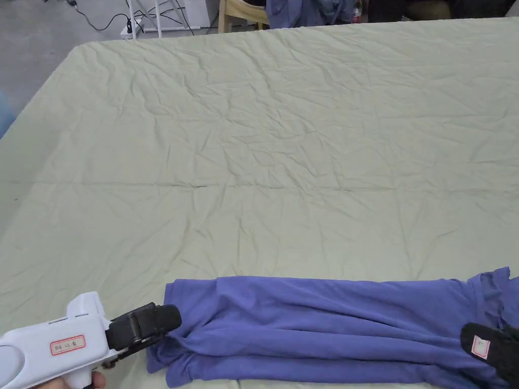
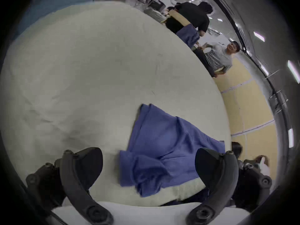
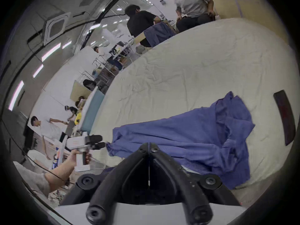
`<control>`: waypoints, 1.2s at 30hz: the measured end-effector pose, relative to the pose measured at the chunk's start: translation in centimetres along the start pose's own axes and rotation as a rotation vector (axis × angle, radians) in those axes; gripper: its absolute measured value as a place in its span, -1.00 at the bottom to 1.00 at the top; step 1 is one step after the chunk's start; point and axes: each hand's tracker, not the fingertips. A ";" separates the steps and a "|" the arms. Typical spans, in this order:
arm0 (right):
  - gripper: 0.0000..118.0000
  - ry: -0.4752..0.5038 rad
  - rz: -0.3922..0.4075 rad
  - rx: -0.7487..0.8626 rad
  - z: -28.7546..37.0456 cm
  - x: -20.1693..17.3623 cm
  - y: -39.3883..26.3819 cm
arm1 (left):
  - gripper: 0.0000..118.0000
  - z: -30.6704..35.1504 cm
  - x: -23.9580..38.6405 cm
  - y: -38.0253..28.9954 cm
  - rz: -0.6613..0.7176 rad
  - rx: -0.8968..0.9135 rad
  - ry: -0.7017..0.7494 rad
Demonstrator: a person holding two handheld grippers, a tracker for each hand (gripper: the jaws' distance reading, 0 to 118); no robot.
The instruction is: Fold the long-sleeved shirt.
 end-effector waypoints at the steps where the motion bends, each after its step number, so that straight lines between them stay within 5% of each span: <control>1: -0.95 0.013 -0.013 -0.005 -0.2 0.2 -0.1 | 0.92 -1.0 0.7 -0.1 0.044 -0.055 -0.061; 3: -0.95 0.030 -0.040 -0.011 -1.0 0.6 0.0 | 0.92 -3.2 0.6 0.0 0.112 -0.122 -0.165; 11: -0.95 0.076 -0.068 -0.038 -2.9 0.6 -0.2 | 1.00 -7.5 6.2 -1.2 0.000 -0.147 -0.192; 12: -0.95 0.081 -0.067 -0.042 -3.3 0.6 -0.2 | 0.82 -7.8 6.8 -1.4 -0.013 -0.156 -0.192; 13: -0.95 0.083 -0.065 -0.046 -3.6 0.4 -0.2 | 0.32 -7.8 6.2 -0.4 -0.025 -0.163 -0.197; 14: -0.95 0.085 -0.062 -0.049 -3.8 0.2 -0.2 | -0.68 -7.9 6.4 -0.3 -0.042 -0.158 -0.197; 15: -0.95 0.087 -0.061 -0.052 -4.1 0.1 -0.2 | -0.83 -8.7 6.7 -0.6 -0.042 -0.171 -0.174; 22: -0.95 0.080 -0.019 -0.067 -4.1 -1.9 0.0 | -0.84 -5.3 4.4 -0.2 0.059 -0.084 -0.191; 36: -0.96 -0.079 0.128 -0.046 -5.6 -7.9 1.1 | -0.88 3.8 5.9 1.0 -0.057 -0.042 -0.114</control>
